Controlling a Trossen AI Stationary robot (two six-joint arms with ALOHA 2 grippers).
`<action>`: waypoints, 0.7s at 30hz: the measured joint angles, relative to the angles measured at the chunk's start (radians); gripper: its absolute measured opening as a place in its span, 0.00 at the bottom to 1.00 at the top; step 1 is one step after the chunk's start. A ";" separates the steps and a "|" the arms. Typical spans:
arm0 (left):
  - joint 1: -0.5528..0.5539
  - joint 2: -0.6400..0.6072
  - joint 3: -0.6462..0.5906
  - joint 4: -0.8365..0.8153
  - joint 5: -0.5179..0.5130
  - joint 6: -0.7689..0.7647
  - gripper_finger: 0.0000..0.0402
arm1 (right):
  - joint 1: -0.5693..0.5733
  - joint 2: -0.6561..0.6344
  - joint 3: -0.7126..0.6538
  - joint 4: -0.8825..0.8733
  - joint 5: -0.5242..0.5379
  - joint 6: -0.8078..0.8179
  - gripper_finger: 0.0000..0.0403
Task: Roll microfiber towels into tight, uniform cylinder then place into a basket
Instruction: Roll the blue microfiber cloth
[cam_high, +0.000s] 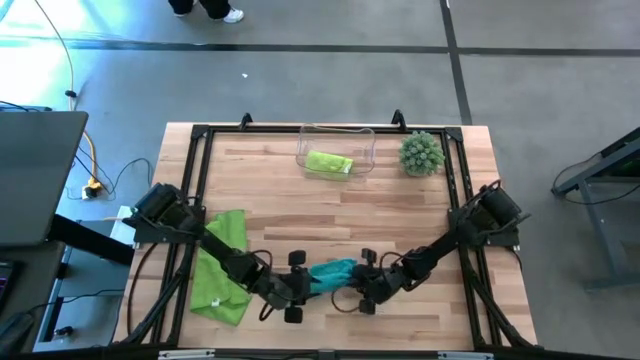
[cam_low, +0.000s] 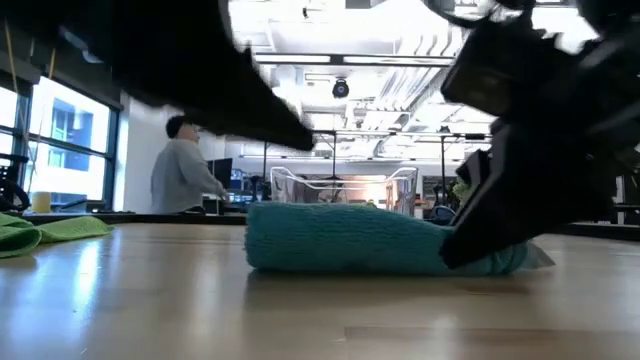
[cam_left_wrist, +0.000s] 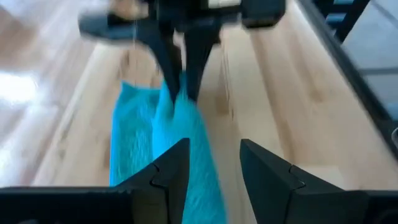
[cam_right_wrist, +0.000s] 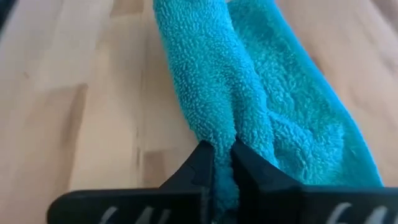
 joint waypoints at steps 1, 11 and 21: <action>-0.004 -0.009 0.000 0.003 -0.011 0.008 0.33 | -0.011 -0.002 0.000 0.006 -0.028 0.025 0.02; -0.010 0.049 0.001 0.030 -0.027 -0.023 0.33 | -0.152 -0.066 -0.006 -0.018 -0.369 0.218 0.01; -0.002 0.136 0.002 0.056 -0.176 0.082 0.33 | -0.247 -0.067 -0.006 -0.016 -0.563 0.278 0.01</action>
